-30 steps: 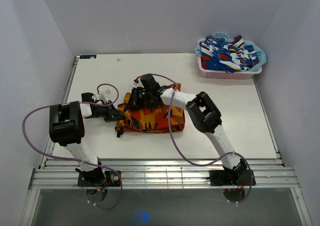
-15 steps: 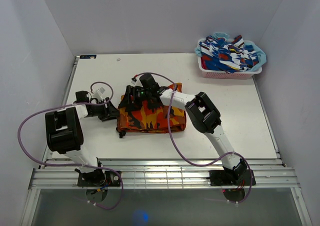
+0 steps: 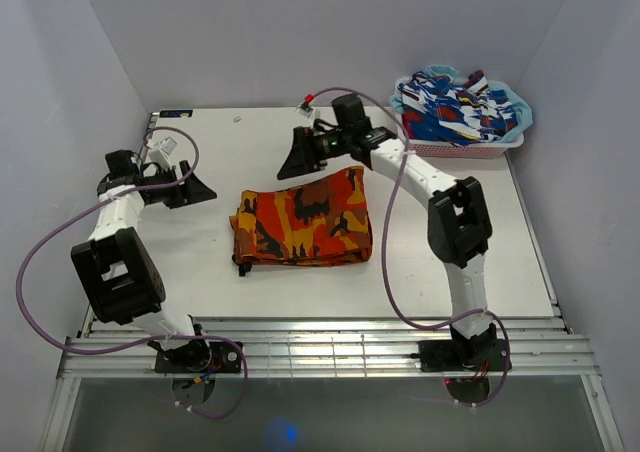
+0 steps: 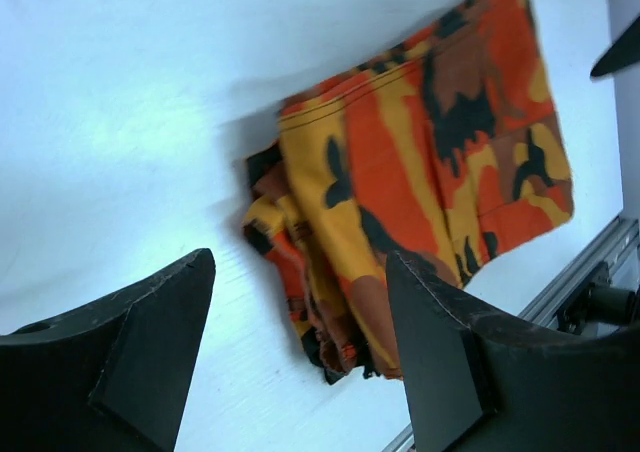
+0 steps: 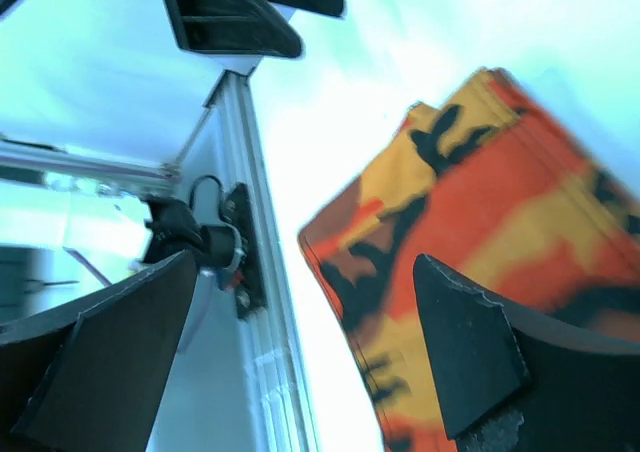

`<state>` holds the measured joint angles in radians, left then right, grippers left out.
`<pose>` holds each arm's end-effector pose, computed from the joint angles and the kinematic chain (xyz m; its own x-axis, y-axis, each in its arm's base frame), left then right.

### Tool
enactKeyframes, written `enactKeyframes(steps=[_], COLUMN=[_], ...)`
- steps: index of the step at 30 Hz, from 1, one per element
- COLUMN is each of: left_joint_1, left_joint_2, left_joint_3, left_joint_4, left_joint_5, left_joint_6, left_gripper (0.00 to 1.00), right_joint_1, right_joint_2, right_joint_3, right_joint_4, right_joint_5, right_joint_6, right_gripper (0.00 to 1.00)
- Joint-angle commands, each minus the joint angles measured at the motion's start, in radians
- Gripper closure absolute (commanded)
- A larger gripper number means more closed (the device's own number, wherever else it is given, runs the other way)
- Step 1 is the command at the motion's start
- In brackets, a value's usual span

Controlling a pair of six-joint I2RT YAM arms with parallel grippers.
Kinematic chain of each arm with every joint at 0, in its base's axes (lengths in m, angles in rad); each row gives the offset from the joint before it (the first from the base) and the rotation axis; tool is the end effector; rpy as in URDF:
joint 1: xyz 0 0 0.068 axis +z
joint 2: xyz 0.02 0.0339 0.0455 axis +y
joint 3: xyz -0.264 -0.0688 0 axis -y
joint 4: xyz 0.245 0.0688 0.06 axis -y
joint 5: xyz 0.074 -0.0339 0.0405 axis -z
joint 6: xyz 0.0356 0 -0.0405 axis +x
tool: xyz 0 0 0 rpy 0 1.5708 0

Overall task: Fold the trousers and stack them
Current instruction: Fold the trousers

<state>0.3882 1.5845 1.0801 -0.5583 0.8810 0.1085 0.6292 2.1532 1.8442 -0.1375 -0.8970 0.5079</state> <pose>0.3011 0.0935 0.2272 -0.7924 -0.2496 -0.5566 0.1934 0.7626 -0.6173 0.3908 0.3189 0.2751 -0.7608 -0.1784 -0.6240 -0.6490 0.2019 0.7335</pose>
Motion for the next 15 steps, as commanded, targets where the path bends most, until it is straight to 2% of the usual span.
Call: enactKeyframes(steps=[1,4,5,7,11,12,15], left_joint_1=[-0.101,-0.178,-0.183,-0.201,-0.253,-0.267,-0.290], left_joint_2=[-0.069,-0.072,-0.077,-0.075,-0.078,-0.077,-0.072], left_joint_3=[0.095,0.074,0.057,0.028,-0.029,-0.040,-0.077], left_joint_4=[-0.150,-0.132,-0.112,-0.100,-0.092,-0.091,-0.086], left_joint_5=[0.178,0.014,0.013,-0.077,-0.177,-0.235,-0.272], left_joint_6=[0.158,0.088,0.050,-0.007,-0.013,-0.012,-0.006], left_gripper=[0.20,0.32,0.35,0.43,0.44,0.44,0.45], right_joint_1=[-0.124,-0.234,-0.258,-0.308,-0.362,-0.365,-0.367], right_joint_2=[-0.142,-0.240,-0.254,-0.272,-0.347,-0.357,-0.371], right_joint_3=[0.006,-0.078,-0.097,-0.125,-0.299,-0.330,-0.414], right_joint_4=[-0.348,-0.535,-0.572,-0.686,-0.719,-0.712,-0.686], right_joint_5=[-0.076,-0.036,-0.019,0.038,0.087,0.098,0.109], right_joint_6=[-0.440,-0.635,-0.673,-0.794,-0.891,-0.901,-0.910], right_gripper=[0.06,0.10,0.11,0.15,0.27,0.29,0.34])
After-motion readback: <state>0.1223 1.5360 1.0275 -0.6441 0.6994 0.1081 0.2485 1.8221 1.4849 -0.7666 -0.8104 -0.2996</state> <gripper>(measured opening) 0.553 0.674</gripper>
